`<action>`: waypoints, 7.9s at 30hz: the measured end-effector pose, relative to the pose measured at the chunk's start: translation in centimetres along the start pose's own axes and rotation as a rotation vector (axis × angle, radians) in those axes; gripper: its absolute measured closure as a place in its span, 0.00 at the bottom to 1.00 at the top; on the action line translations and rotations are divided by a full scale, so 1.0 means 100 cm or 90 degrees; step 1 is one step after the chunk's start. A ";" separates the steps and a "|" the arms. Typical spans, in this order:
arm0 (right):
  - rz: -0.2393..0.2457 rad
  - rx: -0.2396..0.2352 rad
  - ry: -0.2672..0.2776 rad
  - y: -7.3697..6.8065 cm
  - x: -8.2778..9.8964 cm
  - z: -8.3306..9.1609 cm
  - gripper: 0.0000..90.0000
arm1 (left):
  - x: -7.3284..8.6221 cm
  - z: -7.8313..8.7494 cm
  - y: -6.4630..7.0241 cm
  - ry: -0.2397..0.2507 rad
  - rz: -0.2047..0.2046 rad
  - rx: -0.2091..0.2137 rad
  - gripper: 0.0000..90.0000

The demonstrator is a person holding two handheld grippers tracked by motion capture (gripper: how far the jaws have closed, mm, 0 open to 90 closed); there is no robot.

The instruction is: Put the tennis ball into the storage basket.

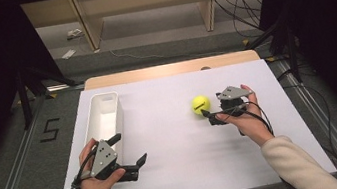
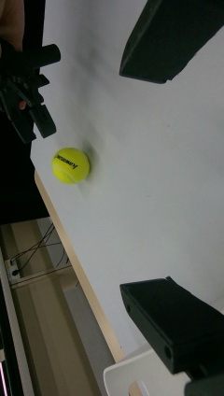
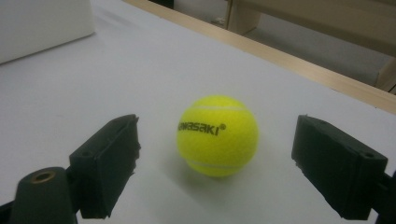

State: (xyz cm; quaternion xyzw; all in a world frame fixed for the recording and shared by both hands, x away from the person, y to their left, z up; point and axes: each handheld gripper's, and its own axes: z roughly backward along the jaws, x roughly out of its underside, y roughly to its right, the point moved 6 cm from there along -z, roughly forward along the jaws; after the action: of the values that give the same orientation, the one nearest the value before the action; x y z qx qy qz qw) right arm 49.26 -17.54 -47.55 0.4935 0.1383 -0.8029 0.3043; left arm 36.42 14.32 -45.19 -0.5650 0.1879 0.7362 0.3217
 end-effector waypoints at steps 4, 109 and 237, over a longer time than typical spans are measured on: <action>-0.001 0.003 -0.003 0.001 0.000 -0.007 0.17 | 0.000 0.000 0.000 0.000 0.000 0.000 0.00; -0.034 0.033 -0.057 0.009 0.005 -0.068 0.29 | -0.001 0.003 0.000 0.002 0.001 0.001 0.00; -0.010 -0.054 0.055 -0.046 -0.051 -0.032 0.29 | 0.001 0.001 -0.002 0.005 -0.011 0.019 0.00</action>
State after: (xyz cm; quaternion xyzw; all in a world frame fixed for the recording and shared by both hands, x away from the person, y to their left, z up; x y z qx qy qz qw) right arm 50.32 -10.48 -44.92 0.5131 0.1891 -0.7766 0.3129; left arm 36.50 14.53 -45.28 -0.5644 0.1952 0.7286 0.3354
